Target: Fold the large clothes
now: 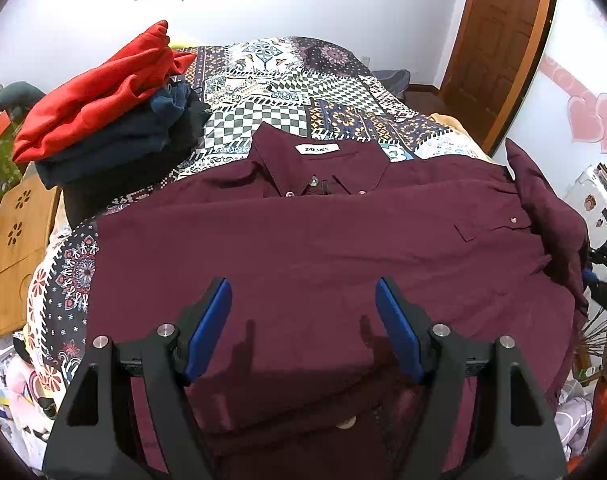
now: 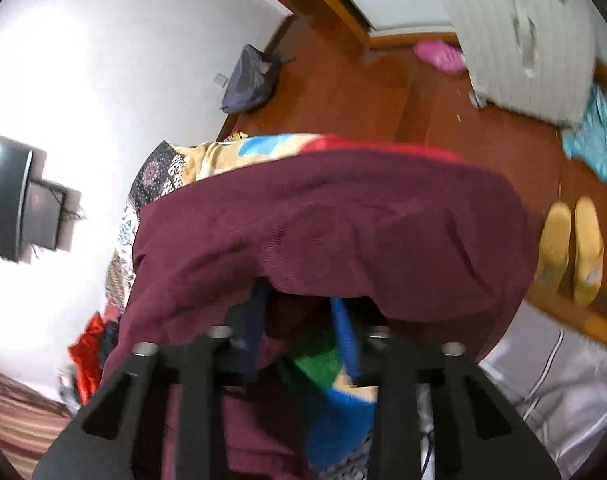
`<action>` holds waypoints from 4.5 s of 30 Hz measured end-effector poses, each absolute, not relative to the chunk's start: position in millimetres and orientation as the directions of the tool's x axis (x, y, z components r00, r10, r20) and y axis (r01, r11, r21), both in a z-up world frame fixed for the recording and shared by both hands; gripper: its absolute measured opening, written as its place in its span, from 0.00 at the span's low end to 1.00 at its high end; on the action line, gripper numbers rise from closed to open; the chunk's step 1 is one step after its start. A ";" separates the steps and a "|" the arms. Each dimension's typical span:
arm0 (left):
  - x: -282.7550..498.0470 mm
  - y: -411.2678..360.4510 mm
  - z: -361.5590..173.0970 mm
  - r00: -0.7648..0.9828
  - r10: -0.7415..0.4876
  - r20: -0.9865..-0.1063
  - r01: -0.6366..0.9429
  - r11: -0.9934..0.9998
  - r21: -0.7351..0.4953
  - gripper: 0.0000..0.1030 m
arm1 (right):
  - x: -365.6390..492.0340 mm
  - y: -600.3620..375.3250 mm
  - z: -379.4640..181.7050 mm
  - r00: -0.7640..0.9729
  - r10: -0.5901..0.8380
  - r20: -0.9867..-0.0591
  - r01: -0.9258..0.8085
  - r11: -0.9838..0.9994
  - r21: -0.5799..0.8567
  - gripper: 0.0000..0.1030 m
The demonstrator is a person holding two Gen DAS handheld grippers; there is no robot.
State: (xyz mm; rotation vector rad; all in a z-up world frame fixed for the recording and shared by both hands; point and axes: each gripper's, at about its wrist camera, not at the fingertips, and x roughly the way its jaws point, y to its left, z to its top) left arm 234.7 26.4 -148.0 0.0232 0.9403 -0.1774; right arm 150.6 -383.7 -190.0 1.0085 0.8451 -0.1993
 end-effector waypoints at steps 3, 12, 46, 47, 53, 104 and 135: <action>236.6 27.6 -148.8 0.576 -0.141 -0.805 0.158 0.986 -0.059 0.71 | 157.9 -381.2 -174.6 0.691 0.183 -0.699 0.486 0.599 0.637 0.13; 230.0 42.5 -137.9 0.616 -0.137 -0.776 0.136 0.988 -0.066 0.71 | 189.4 -348.6 -76.9 0.827 0.178 -0.534 0.236 0.752 0.616 0.11; 203.7 83.6 -118.1 0.668 -0.058 -0.742 0.051 0.998 -0.032 0.72 | 217.8 -127.9 -47.6 0.601 0.452 -0.659 -0.368 0.888 0.274 0.73; 207.2 72.3 -114.4 0.672 -0.066 -0.738 0.077 0.997 -0.019 0.74 | 216.9 -140.4 -43.9 0.629 0.428 -0.649 -0.344 0.902 0.262 0.73; 223.8 3.9 -100.6 0.693 -0.104 -0.714 0.230 0.970 0.083 0.89 | 216.1 -213.7 -42.4 0.714 0.270 -0.646 -0.168 0.962 0.216 0.74; 255.8 120.8 -71.3 0.791 -0.088 -0.605 0.034 0.994 -0.099 0.10 | 224.2 -220.4 -121.0 0.549 0.205 -0.810 -0.077 0.978 0.195 0.74; 176.1 195.7 -204.2 0.537 0.028 -0.843 -0.260 0.956 -0.134 0.51 | 214.8 -192.3 -136.5 0.500 0.134 -0.856 -0.161 0.985 0.060 0.75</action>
